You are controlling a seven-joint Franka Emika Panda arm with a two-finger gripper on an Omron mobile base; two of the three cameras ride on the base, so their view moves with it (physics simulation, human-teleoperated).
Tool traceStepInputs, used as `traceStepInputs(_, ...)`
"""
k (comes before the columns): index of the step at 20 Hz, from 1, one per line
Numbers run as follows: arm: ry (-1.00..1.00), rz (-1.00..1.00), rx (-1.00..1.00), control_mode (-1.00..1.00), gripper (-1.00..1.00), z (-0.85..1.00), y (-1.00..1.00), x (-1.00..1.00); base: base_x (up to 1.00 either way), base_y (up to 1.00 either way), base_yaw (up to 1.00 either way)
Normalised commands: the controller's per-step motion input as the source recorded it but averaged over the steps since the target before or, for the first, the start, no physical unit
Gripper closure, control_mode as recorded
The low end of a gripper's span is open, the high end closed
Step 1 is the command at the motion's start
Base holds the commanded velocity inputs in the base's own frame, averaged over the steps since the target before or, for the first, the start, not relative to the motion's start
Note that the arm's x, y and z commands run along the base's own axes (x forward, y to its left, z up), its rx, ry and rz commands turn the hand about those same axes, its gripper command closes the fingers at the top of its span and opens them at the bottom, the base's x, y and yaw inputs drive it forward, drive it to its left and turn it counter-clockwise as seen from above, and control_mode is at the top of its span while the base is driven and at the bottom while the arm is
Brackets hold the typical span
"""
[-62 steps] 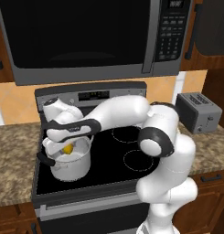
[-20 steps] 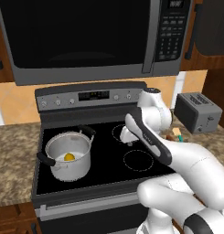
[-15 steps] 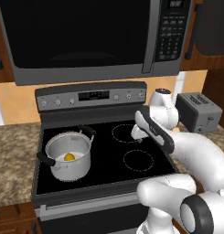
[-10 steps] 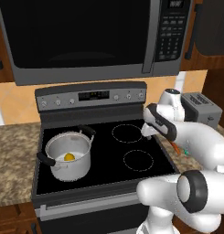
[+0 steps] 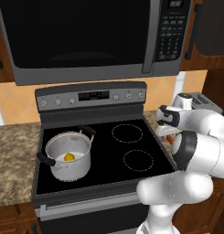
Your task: Put the lemon and carrot in the pot. Retrieve the spatula and lightly stir the vegetables in the pot.
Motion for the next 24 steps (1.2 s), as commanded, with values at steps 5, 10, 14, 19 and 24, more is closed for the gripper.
traceStepInputs(5, 0.03, -0.08, -0.03, -1.0, -1.0, -0.47, -0.46, 0.45, 0.0, 0.0, 0.0)
traceStepInputs(10, 0.08, -0.08, 0.0, -1.0, -1.0, -0.38, -0.29, 0.47, 0.0, 0.0, 0.0)
traceStepInputs(14, 0.08, -0.07, 0.0, -1.0, -1.0, -0.35, -0.38, 0.43, 0.0, 0.0, 0.0)
traceStepInputs(19, 0.07, -0.01, 0.0, -1.0, -1.0, -0.3, -0.12, 0.21, 0.0, 0.0, 0.0)
traceStepInputs(24, 0.01, 0.0, 0.0, -1.0, 1.0, -0.28, 0.22, -0.1, 0.0, 0.0, 0.0)
